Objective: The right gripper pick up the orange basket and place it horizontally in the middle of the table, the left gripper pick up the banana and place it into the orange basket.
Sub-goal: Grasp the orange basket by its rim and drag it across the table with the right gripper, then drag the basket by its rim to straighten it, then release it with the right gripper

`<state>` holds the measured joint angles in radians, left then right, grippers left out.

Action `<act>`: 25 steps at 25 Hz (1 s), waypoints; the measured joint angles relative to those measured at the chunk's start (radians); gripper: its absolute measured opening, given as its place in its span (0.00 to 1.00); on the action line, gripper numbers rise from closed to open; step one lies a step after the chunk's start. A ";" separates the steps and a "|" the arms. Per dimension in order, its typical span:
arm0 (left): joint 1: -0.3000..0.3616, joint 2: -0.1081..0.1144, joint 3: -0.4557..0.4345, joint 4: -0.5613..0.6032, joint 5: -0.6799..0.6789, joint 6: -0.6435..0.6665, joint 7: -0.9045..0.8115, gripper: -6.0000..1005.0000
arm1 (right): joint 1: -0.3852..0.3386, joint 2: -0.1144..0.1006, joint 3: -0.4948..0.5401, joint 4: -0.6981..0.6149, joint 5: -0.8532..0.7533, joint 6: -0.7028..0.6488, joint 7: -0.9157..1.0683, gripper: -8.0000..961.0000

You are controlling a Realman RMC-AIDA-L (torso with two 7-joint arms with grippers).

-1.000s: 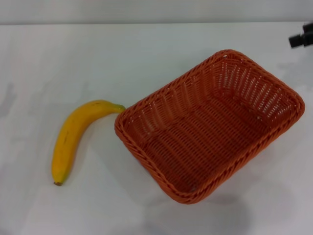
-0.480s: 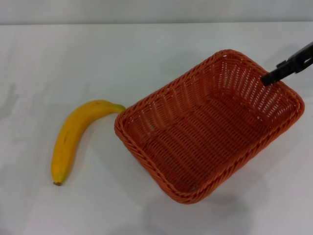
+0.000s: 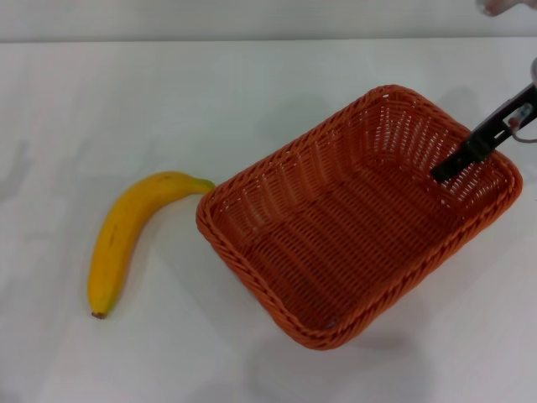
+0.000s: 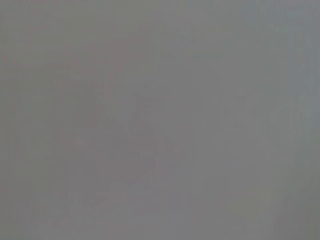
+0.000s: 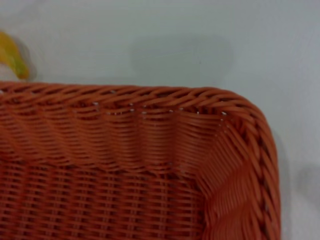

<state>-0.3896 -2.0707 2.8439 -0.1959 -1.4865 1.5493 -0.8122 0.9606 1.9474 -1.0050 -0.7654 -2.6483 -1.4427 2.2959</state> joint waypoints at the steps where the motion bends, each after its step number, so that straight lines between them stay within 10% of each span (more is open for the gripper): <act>1: 0.000 0.000 0.000 0.000 0.000 0.000 0.001 0.88 | 0.008 0.007 -0.004 0.004 -0.017 0.005 0.001 0.76; 16: 0.009 -0.003 0.000 0.001 0.000 -0.002 0.004 0.88 | 0.046 0.002 -0.030 0.017 -0.065 -0.014 0.005 0.47; 25: 0.011 -0.003 0.000 0.000 -0.001 -0.001 0.004 0.88 | 0.036 -0.069 0.131 0.014 -0.053 -0.109 0.145 0.20</act>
<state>-0.3784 -2.0741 2.8438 -0.1954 -1.4879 1.5480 -0.8080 0.9966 1.8784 -0.8738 -0.7516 -2.7008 -1.5517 2.4405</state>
